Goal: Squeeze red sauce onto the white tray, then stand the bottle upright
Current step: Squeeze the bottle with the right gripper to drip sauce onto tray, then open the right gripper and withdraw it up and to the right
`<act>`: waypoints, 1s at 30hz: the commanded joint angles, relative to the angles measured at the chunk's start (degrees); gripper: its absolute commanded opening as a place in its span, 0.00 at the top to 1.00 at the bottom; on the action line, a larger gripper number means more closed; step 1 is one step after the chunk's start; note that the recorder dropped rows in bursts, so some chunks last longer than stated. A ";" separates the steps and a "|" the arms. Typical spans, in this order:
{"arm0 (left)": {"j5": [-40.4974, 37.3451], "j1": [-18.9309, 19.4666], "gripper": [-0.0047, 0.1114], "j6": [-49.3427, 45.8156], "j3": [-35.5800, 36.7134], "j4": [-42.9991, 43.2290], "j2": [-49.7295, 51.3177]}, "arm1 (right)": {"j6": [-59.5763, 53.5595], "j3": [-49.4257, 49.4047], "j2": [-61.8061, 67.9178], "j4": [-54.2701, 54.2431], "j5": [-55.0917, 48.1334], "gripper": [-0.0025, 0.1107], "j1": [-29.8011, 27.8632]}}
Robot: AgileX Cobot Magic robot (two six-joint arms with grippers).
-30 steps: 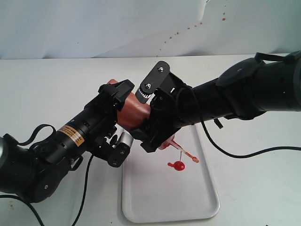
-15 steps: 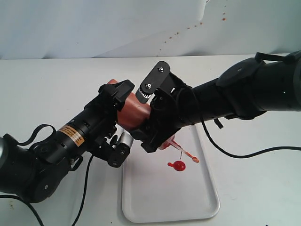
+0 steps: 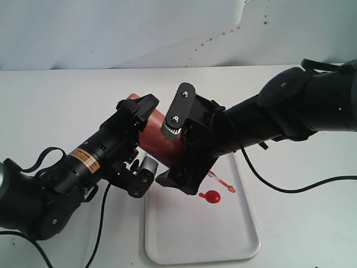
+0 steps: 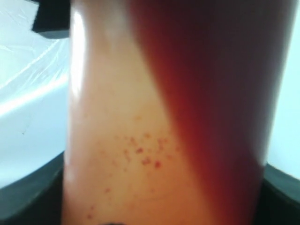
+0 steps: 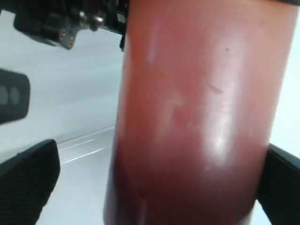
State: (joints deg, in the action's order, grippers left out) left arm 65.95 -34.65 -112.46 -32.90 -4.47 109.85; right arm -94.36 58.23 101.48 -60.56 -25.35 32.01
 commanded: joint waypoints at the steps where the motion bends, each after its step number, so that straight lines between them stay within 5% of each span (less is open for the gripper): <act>1: 4.01 -0.28 0.96 1.46 -0.40 -1.14 -1.02 | 0.32 -0.11 -5.22 1.58 -0.86 0.05 -0.01; 14: 4.01 -0.28 0.96 1.46 -0.40 -1.14 -1.02 | 19.84 -0.11 -21.43 22.15 -0.64 0.05 -0.01; 22: 4.01 -0.28 0.96 1.46 -0.40 -1.01 -1.02 | 33.62 -0.11 -30.38 24.62 -0.02 0.06 -0.01; 26: 4.01 -0.28 0.96 1.46 -0.40 -1.01 -1.02 | 35.93 -0.11 -35.07 26.11 -0.62 0.14 -0.01; 30: 4.01 -0.28 0.96 1.46 -0.40 -1.01 -1.02 | 48.15 -0.11 -39.69 37.51 -0.94 0.35 -0.01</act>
State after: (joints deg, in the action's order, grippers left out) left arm 66.07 -34.65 -112.46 -32.90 -4.70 109.85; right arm -53.84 58.23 64.55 -30.53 -25.84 32.01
